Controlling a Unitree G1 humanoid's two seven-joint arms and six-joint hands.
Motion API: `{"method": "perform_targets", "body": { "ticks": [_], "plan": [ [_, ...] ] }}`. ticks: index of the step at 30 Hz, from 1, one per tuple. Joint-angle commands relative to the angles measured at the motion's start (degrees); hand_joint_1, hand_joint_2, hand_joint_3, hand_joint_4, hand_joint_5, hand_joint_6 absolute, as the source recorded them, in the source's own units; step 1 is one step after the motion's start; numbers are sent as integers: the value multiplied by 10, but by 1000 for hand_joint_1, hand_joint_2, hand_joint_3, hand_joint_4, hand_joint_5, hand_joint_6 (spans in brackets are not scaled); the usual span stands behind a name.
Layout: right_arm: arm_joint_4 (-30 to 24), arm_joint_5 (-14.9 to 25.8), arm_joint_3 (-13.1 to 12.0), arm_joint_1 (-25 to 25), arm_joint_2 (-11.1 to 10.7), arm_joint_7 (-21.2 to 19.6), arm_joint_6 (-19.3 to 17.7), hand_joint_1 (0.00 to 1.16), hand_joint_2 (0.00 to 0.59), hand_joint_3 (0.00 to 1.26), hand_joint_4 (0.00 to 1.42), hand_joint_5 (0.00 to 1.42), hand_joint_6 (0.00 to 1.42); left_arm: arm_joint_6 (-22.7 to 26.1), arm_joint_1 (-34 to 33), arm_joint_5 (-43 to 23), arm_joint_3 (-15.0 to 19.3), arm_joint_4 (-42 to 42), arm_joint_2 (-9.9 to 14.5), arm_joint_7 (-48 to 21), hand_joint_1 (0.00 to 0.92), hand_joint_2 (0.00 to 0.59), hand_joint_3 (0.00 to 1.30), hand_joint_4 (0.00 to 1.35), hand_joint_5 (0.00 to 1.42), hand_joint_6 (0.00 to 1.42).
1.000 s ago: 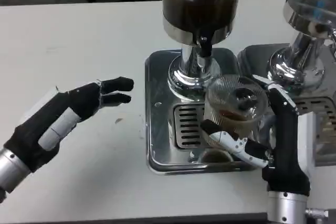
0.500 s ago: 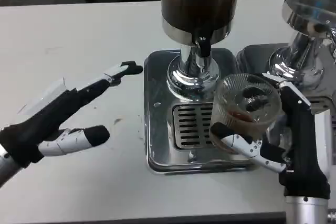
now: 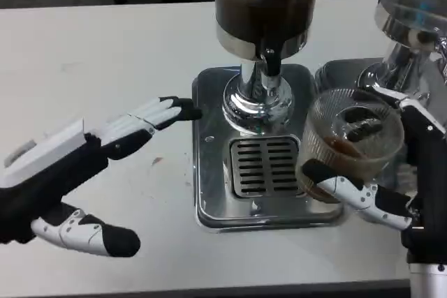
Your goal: Grasp the cup under the faucet to collect the drink, then remove the cup.
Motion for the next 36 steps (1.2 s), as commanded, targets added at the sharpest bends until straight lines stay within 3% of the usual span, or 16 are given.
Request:
{"method": "perform_targets", "body": {
  "ticks": [1,8,18,36],
  "plan": [
    [-52,16,-10,17,3,21,-1,1030,44,810,983,1184,1424,-20,29,-23,-7,-41,39,-10,0,10,87,0,0,59],
    [-102,26,-21,44,2,57,4,1019,47,812,995,1186,1424,-45,54,-34,-6,-84,79,-14,0,9,83,0,0,49],
    [-126,33,-25,59,9,81,7,1015,48,821,996,1198,1424,-72,67,-44,-2,-112,118,-11,0,0,86,0,0,43],
    [-136,35,-31,62,21,101,13,1014,48,822,1003,1199,1424,-73,83,-49,-6,-122,122,-7,0,0,95,0,0,43]
  ]
}}
